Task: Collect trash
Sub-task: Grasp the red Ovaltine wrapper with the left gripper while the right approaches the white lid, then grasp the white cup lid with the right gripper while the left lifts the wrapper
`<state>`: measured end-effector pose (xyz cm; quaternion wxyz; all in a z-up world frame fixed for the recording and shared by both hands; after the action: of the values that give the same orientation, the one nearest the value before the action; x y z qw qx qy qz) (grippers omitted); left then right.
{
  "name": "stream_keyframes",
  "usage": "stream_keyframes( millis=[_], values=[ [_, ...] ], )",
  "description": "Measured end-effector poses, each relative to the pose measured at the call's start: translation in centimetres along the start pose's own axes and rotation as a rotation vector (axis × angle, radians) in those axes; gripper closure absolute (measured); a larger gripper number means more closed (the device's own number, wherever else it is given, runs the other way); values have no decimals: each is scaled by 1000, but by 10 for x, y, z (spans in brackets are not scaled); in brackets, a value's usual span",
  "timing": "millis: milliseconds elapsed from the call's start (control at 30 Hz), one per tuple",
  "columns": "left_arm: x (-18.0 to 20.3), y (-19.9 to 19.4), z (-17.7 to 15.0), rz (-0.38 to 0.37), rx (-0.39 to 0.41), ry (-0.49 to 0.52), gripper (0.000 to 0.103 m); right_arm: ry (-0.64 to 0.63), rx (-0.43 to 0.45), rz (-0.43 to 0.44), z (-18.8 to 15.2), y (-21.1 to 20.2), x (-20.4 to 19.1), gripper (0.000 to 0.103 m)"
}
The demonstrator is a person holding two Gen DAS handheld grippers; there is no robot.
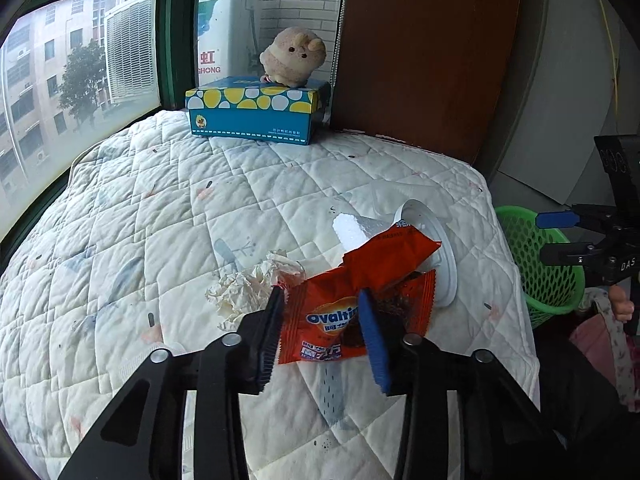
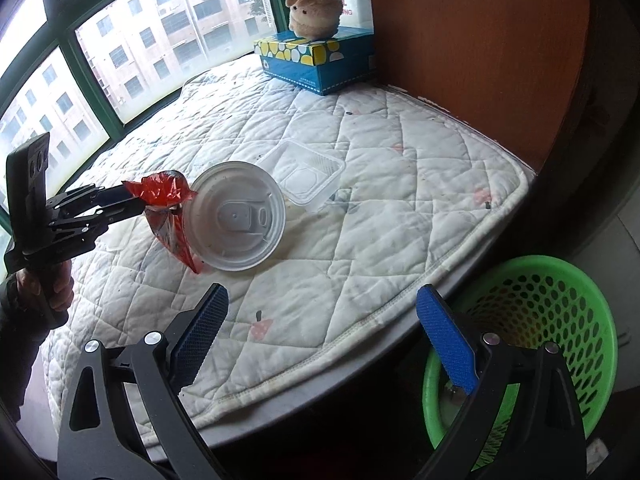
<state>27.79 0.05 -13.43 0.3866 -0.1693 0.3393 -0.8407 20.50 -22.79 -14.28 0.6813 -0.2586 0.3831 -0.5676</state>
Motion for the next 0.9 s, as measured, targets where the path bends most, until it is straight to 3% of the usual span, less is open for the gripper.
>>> stream_keyframes(
  millis=[100,200,467,900],
  values=[
    [0,-7,-4,14,-3,-10,91,-24,-14,14,1,11,-11,9],
    [1,-18,-9,29,6,-25,98,-51,-28,29,0,23,-23,9],
    [-6,-56,-21,88,45,-73,101,-106,-60,63,2,53,-52,9],
    [-19,-107,-24,142,121,-131,102,-170,-91,18,17,98,-77,5]
  ],
)
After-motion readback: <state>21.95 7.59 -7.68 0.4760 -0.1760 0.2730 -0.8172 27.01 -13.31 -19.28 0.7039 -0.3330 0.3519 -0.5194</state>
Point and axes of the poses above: each gripper's, at about its wrist camera, not at the fingertips, and y roughly the way its jaws point, x to its right, z to its top, the point moved 7 cm from there along y, roughly the way its jaws point, and after that the axes turned 6 degrees about y, right-handed, at the moved point
